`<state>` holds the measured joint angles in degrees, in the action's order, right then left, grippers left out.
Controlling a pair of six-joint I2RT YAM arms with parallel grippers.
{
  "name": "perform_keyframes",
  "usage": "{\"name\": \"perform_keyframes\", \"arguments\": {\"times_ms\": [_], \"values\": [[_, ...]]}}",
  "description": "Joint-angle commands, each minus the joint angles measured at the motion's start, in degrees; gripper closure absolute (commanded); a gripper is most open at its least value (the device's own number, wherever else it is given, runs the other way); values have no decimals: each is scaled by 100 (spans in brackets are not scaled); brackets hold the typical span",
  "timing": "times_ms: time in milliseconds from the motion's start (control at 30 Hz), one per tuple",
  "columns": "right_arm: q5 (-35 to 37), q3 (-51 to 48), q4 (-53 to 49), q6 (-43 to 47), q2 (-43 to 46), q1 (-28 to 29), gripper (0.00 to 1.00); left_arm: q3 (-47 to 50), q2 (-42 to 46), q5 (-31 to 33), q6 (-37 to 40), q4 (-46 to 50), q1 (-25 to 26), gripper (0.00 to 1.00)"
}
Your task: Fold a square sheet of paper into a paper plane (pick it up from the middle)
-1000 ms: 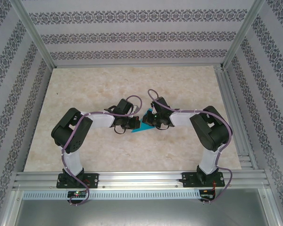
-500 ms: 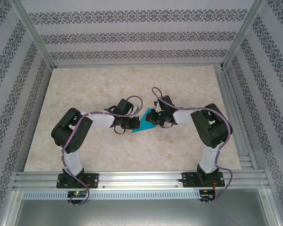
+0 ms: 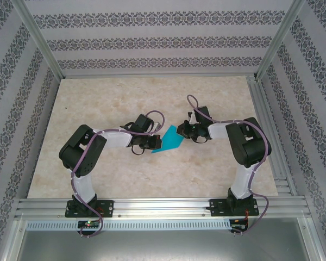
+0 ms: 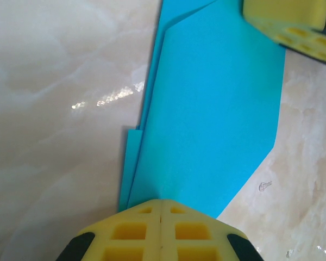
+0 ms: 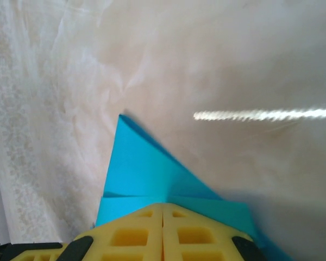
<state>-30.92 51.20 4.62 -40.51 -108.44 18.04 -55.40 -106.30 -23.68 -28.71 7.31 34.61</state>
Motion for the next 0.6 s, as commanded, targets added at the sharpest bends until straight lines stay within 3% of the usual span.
{"name": "perform_keyframes", "arguments": {"times_ms": [0, 267, 433, 567], "values": [[662, 40, -32, 253, -232, -342, 92, 275, -253, 352, 173, 931, -24, 96], [580, 339, -196, 289, 498, -320, 92, 254, -250, 348, 148, 910, -24, 96], [707, 169, -395, 356, 1099, 152, 91, 249, -253, 334, 97, 835, -14, 96], [763, -12, -358, 173, 1079, 674, 91, 253, -250, 321, 79, 815, -16, 96]]}}
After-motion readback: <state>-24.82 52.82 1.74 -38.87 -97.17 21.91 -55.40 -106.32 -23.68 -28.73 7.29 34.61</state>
